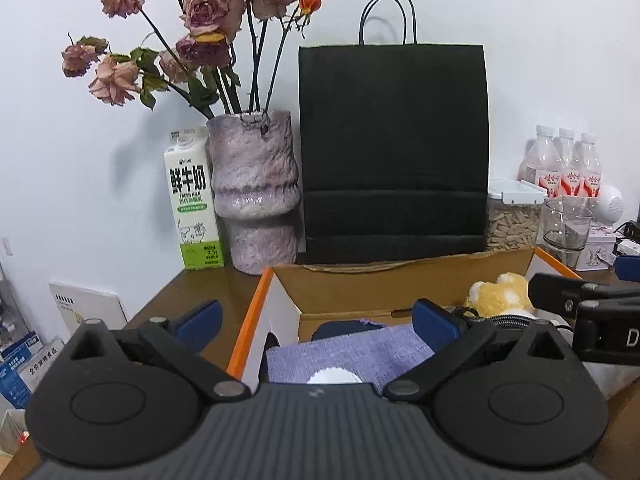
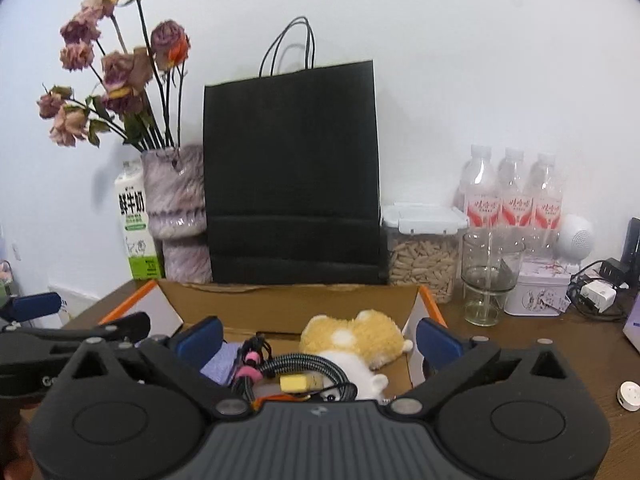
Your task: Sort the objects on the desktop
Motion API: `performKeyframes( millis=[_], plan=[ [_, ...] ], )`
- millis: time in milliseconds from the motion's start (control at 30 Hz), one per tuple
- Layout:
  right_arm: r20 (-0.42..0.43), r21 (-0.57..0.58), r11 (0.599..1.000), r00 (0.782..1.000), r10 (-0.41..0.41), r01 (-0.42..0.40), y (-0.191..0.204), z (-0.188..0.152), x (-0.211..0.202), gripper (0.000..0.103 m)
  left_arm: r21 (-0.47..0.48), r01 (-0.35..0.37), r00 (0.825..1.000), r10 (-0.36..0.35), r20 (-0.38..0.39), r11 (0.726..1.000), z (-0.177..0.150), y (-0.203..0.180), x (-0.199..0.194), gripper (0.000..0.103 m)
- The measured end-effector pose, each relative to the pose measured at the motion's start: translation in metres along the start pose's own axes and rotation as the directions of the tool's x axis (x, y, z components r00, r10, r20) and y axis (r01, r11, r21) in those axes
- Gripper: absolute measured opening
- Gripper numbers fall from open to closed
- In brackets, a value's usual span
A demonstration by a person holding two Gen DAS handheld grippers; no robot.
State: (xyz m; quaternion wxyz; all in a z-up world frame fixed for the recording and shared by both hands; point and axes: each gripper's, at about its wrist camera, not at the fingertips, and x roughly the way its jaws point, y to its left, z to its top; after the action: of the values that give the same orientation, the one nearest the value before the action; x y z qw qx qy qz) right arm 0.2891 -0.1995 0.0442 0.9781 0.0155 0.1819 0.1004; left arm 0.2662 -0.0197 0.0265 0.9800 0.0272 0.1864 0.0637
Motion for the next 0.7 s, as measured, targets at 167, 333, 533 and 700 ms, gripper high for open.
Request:
performKeyframes(
  millis=[167,333,533,700],
  plan=[
    [-0.005,-0.013,1.000,1.000,0.018,-0.018,0.005,0.003,-0.004,0.103,-0.008,-0.005,1.000,0.005,0.005,1.000,0.003,0.002,-0.004,0.103],
    [-0.006,-0.011,1.000,1.000,0.023,-0.023,0.008,0.004,-0.008,0.103,-0.026,-0.006,1.000,0.007,0.009,1.000,0.006,0.003,-0.008,0.103],
    [-0.015,-0.012,1.000,1.000,0.020,-0.020,0.010,0.005,-0.022,0.103,-0.032,-0.032,0.999,0.033,0.020,0.999,0.003,0.003,-0.025,0.103],
    [-0.028,-0.012,1.000,0.999,0.016,-0.016,0.011,-0.001,-0.046,0.103,-0.007,-0.041,0.998,0.041,0.043,0.999,-0.005,0.001,-0.053,0.103]
  ],
)
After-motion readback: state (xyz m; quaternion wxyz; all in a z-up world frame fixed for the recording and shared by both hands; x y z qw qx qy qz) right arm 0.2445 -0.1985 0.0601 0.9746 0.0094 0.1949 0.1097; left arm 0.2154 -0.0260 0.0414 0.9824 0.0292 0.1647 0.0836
